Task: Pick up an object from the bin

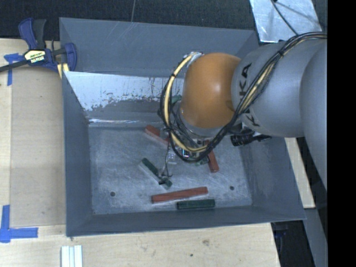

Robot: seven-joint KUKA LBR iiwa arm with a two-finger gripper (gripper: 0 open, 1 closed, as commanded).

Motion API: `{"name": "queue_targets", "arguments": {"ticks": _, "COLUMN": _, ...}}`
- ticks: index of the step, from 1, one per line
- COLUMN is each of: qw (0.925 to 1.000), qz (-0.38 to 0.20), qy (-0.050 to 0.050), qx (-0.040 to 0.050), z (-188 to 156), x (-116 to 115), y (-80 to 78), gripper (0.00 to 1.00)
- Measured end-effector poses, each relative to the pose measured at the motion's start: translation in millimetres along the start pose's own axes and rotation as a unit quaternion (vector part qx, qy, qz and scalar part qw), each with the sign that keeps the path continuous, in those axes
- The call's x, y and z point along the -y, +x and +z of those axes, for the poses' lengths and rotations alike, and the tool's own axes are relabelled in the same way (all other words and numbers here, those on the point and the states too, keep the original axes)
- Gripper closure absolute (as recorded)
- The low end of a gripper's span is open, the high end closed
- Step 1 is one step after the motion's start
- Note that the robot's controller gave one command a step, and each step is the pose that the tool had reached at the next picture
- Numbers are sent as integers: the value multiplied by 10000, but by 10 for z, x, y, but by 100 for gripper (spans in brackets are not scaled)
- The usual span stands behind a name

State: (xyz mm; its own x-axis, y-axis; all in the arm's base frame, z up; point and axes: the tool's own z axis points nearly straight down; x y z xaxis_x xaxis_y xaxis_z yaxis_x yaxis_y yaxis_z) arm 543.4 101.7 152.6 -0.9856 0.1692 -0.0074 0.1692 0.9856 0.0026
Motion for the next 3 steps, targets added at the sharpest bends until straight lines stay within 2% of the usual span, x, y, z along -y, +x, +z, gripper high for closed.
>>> {"name": "queue_targets", "arguments": {"ticks": 1, "qw": 9994, "qz": 334, "qy": 11, "qx": -29, "z": 830, "x": 40, "y": 36, "gripper": 0}}
{"name": "queue_targets", "arguments": {"ticks": 2, "qw": 9956, "qz": 938, "qy": -2, "qx": 6, "z": 811, "x": -6, "y": -43, "gripper": 100}}
{"name": "queue_targets", "arguments": {"ticks": 3, "qw": 9956, "qz": 941, "qy": -2, "qx": 6, "z": 811, "x": -6, "y": -43, "gripper": 100}}
